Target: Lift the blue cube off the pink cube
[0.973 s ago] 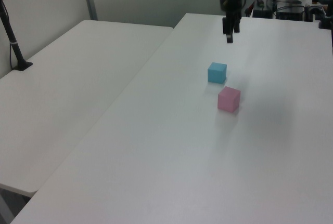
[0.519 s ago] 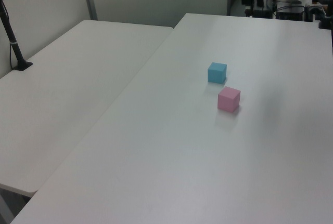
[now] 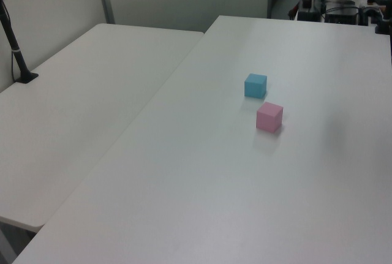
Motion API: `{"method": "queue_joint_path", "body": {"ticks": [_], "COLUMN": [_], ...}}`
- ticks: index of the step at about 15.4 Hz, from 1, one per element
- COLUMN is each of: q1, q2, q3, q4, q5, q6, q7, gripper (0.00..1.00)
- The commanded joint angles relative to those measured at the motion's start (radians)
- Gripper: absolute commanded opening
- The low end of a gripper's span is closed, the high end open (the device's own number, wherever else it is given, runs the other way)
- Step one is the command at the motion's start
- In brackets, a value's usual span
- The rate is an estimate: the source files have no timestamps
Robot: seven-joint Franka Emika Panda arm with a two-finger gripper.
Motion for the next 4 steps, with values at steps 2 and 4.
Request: {"method": "queue_joint_path", "body": {"ticks": [2, 4], "q1": [0.020, 0.020], "q2": [-0.003, -0.005], "q3": [-0.023, -0.023], "q4": [-0.028, -0.024], "q5": [-0.015, -0.014], "q6": [0.091, 0.077], "q7": [-0.061, -0.070], "gripper": [1.00, 1.00]}}
